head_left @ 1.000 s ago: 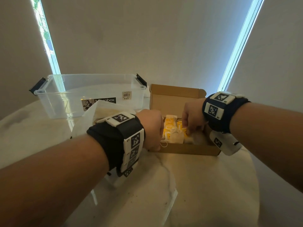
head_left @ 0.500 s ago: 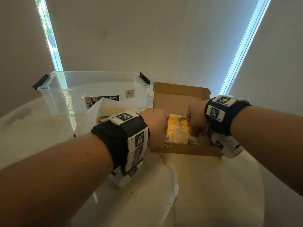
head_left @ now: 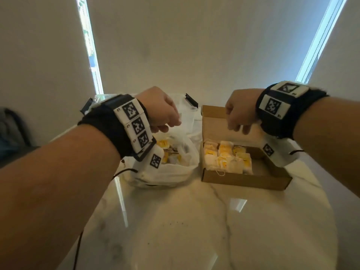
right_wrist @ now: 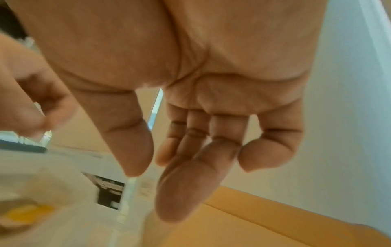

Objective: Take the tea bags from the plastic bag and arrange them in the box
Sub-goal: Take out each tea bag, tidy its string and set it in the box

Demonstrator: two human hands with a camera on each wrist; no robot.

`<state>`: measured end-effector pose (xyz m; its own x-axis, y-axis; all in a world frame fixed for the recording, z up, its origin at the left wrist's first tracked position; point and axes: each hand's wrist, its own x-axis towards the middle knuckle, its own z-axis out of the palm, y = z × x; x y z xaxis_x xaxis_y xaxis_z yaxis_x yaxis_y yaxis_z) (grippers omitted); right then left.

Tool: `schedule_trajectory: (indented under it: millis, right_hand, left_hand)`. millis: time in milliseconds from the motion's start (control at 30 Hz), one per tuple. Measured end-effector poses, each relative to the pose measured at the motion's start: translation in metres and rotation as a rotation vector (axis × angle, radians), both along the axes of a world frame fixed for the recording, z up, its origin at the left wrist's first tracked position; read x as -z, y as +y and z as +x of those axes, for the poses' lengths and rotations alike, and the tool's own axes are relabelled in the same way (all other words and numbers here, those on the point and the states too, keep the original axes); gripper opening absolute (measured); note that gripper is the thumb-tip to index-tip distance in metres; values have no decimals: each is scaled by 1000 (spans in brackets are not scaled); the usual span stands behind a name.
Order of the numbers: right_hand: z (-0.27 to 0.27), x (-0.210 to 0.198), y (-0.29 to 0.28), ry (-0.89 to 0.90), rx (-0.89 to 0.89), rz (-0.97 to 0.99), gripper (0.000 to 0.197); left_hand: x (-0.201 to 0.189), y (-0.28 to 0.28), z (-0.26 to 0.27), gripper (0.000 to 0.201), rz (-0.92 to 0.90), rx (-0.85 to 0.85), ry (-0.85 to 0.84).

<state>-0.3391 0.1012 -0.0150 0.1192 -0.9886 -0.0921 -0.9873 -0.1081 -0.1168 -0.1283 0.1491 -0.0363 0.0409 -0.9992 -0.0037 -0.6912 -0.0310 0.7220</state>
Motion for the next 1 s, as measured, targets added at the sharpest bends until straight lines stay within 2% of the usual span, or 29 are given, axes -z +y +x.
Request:
schedule_trajectory:
  millis: [167,300,367,467,533,600,733,833,900,1000]
  right_hand:
    - [54,8,20,-179,-245,51,2]
    - [87,24,27,-220,-307,125,5]
    - [99,34,28,-158,-326,145,10]
    - [107,48,27,62,-318,165,18]
    - [107,53,27,236,-304,153,23]
    - [108,53,29,325,-280,145,27]
    - [124,53,26,270,-218,120,40]
    - [142,55,21,281,-227,53,52]
    - [152,56,20,303,-228,52,53]
    - [159,63,18,325,-261,109,47]
  left_hand:
    - [11,10,25,3,-2,-42,-168]
    - [21,16,39,6,39,-36,-299]
    - [24,18,47,13,61,-35,-363]
    - [32,19,56,29,113,-26,-468]
    - [37,20,58,35,152,-8,-485]
    - [41,22,58,35,166,10,-458]
    - [41,25,57,46,174,54,-417]
    - [43,27,57,69,166,83,-431]
    - [46,27,59,82,150,104,-423]
    - [51,26,63,87,128,108,-382]
